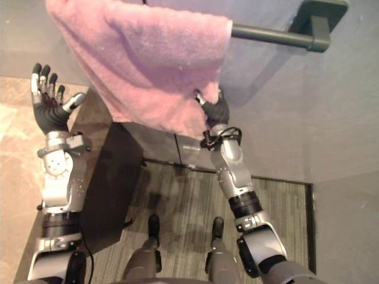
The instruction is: Organize washtable
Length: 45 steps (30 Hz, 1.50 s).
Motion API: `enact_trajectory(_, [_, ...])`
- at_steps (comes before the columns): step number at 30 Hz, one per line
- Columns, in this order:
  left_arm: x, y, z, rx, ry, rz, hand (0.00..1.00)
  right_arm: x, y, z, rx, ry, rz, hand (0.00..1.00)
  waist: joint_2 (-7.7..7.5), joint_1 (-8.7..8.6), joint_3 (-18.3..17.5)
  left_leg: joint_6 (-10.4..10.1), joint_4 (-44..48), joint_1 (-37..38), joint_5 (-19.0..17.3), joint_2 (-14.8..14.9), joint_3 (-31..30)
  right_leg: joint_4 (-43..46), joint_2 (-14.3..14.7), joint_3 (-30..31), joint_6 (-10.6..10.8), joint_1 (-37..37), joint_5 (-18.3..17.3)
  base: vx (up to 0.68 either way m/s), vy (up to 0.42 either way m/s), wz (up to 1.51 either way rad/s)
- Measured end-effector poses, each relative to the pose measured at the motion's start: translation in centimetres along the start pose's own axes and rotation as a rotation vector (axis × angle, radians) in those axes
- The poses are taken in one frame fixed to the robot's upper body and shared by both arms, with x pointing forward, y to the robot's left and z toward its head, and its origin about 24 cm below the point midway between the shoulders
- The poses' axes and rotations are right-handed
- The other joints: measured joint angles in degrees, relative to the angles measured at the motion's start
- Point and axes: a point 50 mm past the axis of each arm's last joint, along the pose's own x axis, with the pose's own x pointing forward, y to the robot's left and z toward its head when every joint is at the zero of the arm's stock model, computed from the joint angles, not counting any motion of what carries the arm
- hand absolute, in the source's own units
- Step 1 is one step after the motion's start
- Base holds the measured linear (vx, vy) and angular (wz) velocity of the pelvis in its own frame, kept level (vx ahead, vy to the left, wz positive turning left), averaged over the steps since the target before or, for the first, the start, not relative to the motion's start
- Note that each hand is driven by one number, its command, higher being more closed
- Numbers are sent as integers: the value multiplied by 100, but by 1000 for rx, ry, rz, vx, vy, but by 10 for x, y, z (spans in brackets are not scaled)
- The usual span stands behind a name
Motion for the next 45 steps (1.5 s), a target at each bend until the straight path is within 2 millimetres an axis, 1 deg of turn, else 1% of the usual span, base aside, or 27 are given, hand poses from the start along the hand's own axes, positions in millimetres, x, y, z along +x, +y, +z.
enact_trajectory(3, [7,0,-3,25,20,-27,0,-1,-1,6,20,-22,9,100,0,-30,0,-24,2,-52,18,41,12,1,39,10,-25,-72,23,-3,13,-7])
enact_trajectory(5, [11,-3,-8,7,62,-90,0,-5,-8,9,33,-31,-6,100,-1,-22,-1,-32,4,-58,22,77,8,-1,80,17,-29,-73,25,0,0,0])
enact_trajectory(6, [11,-3,-10,1,70,-95,0,-6,-9,10,33,-35,-9,100,-1,-22,-1,-32,5,-57,22,78,9,-4,83,20,-30,-73,25,0,0,0])
enact_trajectory(8, [14,-3,-10,-2,79,-128,0,-12,-16,11,27,-31,-19,100,-1,14,-1,-33,5,-61,23,83,10,-4,89,32,-37,-74,30,0,0,0])
enact_trajectory(10, [20,-5,-11,-14,102,-202,0,-20,-21,10,33,-22,-30,100,-2,119,-1,-34,5,-73,21,87,9,-5,93,40,-46,-86,37,-23,43,1])
enact_trajectory(13, [27,0,-8,-47,127,-296,0,-21,-20,10,44,-27,-9,100,-13,170,-8,-36,4,-149,23,89,19,-5,95,78,-49,-179,79,-41,47,-5])
enact_trajectory(15, [29,-2,-8,-57,145,-358,0,-26,-20,13,47,-40,-1,100,-16,272,-10,-40,4,-162,26,91,52,-16,98,118,-43,-209,96,-16,34,-8])
enact_trajectory(18, [29,-1,-9,-104,182,-442,0,-33,-17,18,69,-66,23,100,-46,287,-27,-17,4,-166,46,91,80,-15,95,135,-45,-224,109,12,32,-3])
enact_trajectory(22, [27,-6,-10,-141,230,-537,0,-35,-15,21,78,-85,49,100,-116,309,-71,-19,4,-184,48,92,145,3,92,139,-48,-281,127,13,36,-6])
enact_trajectory(23, [25,-11,-12,-142,248,-574,0,-36,-14,21,81,-86,48,100,-126,319,-79,-18,4,-180,49,87,158,12,84,140,-47,-285,127,10,30,-3])
enact_trajectory(24, [24,-20,-13,-142,272,-636,0,-40,-14,22,89,-91,47,100,-132,362,-85,-18,4,-177,49,83,170,21,75,138,-47,-288,127,14,46,-3])
enact_trajectory(26, [18,-37,-13,-128,304,-768,0,-45,-12,23,105,-98,53,100,-144,377,-94,-18,4,-179,48,78,207,41,62,143,-47,-314,126,17,56,-5])
enact_trajectory(27, [10,-51,-12,-129,317,-862,0,-47,-11,24,108,-102,64,100,-142,361,-102,-18,3,-179,48,71,242,48,48,148,-46,-324,126,27,68,-6])
enact_trajectory(28, [3,-62,-11,-145,323,-940,0,-48,-11,22,111,-98,69,100,-143,303,-134,-17,1,-178,47,70,286,50,39,155,-46,-335,126,29,58,-6])
enact_trajectory(31, [-5,-80,-10,-156,334,-1046,0,-52,-12,22,127,-98,62,100,-136,232,-257,-18,1,-174,46,86,363,52,40,188,-46,-367,126,45,50,-9])
enact_trajectory(34, [-1,-85,-4,-153,310,-1057,0,-56,-11,26,130,-119,69,100,-132,206,-295,-19,3,-150,46,129,407,51,66,223,-47,-371,125,48,44,-9])
enact_trajectory(37, [-2,-90,-5,-176,294,-1033,0,-58,-13,25,134,-115,62,100,-121,172,-398,-21,3,-152,45,138,406,46,79,222,-54,-373,120,38,30,-1])
enact_trajectory(39, [3,-93,0,-215,226,-949,0,-59,-12,24,138,-111,69,100,-118,106,-460,-21,1,-156,45,128,400,37,105,235,-54,-371,120,31,33,0])
enact_trajectory(40, [7,-91,1,-215,191,-891,100,-60,-13,22,137,-105,69,100,-120,98,-485,-22,0,-156,44,125,405,23,105,256,-55,-371,120,13,30,-4])
enact_trajectory(41, [11,-88,-1,-202,178,-836,100,-62,-15,20,136,-95,60,100,-120,76,-512,-22,0,-150,44,126,411,19,110,275,-55,-373,121,12,35,-5])
enact_trajectory(45, [21,-77,-5,-180,151,-705,100,-65,-22,11,123,-53,28,100,-123,24,-531,-20,1,-126,46,130,440,1,121,318,-66,-373,148,15,33,-6])
